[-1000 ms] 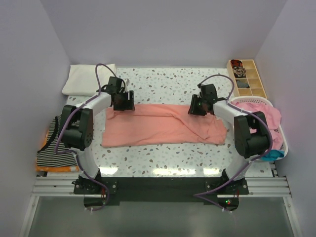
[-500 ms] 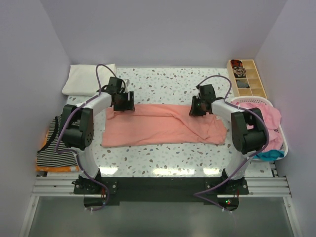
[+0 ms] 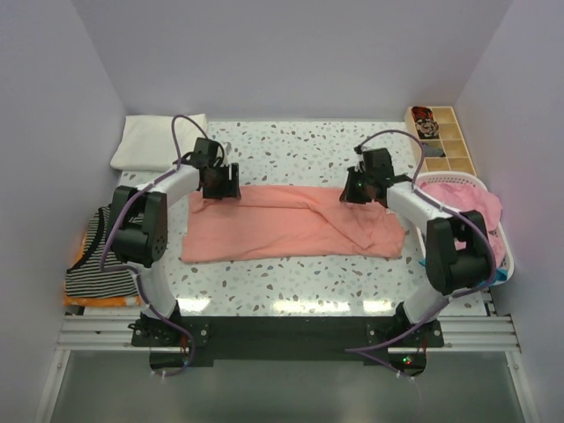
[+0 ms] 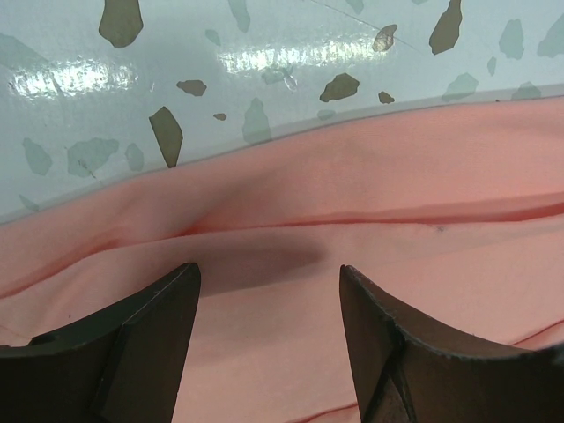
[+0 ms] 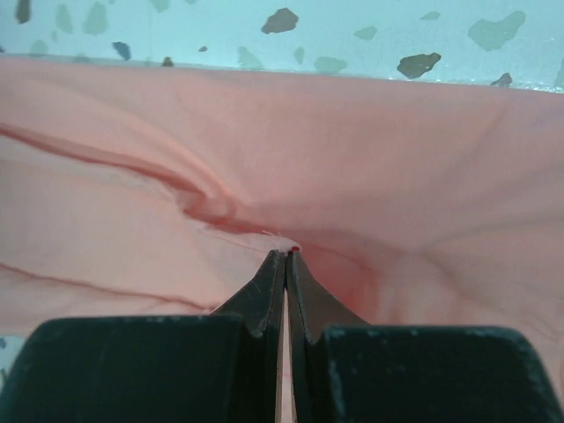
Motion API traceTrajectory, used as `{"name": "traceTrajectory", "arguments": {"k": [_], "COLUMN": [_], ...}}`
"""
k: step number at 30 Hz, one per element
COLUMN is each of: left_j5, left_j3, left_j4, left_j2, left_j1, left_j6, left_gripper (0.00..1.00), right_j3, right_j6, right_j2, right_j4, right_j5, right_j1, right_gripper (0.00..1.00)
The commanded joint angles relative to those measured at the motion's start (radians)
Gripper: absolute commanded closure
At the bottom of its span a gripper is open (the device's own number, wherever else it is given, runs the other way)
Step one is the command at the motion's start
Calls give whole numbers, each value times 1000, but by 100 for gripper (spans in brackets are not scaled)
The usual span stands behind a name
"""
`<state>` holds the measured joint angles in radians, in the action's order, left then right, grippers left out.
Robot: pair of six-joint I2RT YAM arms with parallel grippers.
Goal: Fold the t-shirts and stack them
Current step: Fold the other side of the tshirt into a rectangle
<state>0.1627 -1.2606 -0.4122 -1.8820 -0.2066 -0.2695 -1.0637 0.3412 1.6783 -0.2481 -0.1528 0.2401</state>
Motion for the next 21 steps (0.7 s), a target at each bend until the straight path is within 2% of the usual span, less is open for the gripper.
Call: {"name": "traceTrajectory", "arguments": {"k": [1, 3, 8, 12, 14, 15, 19, 21], "left_j5": [9, 12, 14, 11, 11, 9, -2, -3], "left_j3": [-14, -14, -14, -16, -16, -16, -17, -17], "left_j4": [13, 15, 16, 18, 16, 18, 12, 13], "left_j2": [4, 3, -5, -12, -11, -9, -5, -2], "left_j1": [-7, -7, -8, -10, -10, -10, -10, -10], "left_j6": [9, 7, 3, 0, 0, 0, 0, 1], "left_gripper": [31, 31, 31, 31, 31, 31, 31, 31], "right_j3": [53, 73, 194, 271, 292, 280, 220, 182], "right_j6": [15, 15, 42, 70, 61, 58, 58, 62], "right_j2": [-118, -150, -206, -248, -273, -293, -337, -359], "right_j4": [-43, -85, -106, -83, -91, -100, -147, -166], "right_j5": [-109, -146, -359, -493, -484, -478, -378, -220], "right_j1": [-1, 4, 27, 31, 31, 31, 31, 33], "right_gripper": [100, 100, 99, 88, 76, 60, 57, 57]}}
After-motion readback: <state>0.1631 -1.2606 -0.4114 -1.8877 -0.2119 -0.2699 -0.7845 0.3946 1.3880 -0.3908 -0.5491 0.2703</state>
